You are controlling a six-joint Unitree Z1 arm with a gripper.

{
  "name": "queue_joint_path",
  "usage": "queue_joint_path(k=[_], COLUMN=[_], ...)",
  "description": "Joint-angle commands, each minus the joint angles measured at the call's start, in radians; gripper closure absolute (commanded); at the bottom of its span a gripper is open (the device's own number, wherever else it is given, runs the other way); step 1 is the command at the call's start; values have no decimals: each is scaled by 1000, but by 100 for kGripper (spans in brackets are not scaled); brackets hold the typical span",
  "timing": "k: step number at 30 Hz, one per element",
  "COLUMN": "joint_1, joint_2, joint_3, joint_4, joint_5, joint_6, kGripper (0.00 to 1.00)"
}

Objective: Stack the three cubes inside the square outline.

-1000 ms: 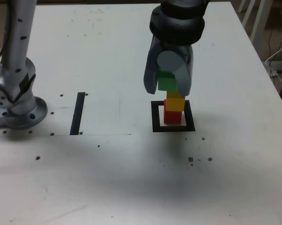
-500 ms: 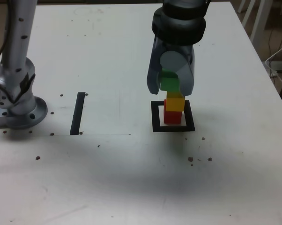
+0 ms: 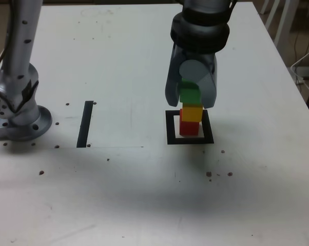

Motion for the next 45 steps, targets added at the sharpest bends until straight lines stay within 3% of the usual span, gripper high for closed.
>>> queue_joint_path(k=[1, 7, 9, 13, 16, 28, 37, 45], joint_1=[3, 5, 6, 8, 9, 10, 11, 24], joint_2=[5, 8, 10, 13, 15, -10, -139, -250], joint_3=[-3, -1, 0, 4, 7, 21, 87, 216], joint_4=[-1, -2, -3, -15, -24, -28, -18, -9], joint_5=[-2, -4, -5, -11, -14, 1, 54, 41], joint_6=[2, 3, 5, 21, 28, 27, -2, -34], kGripper=[70, 64, 54, 23, 11, 5, 1, 1])
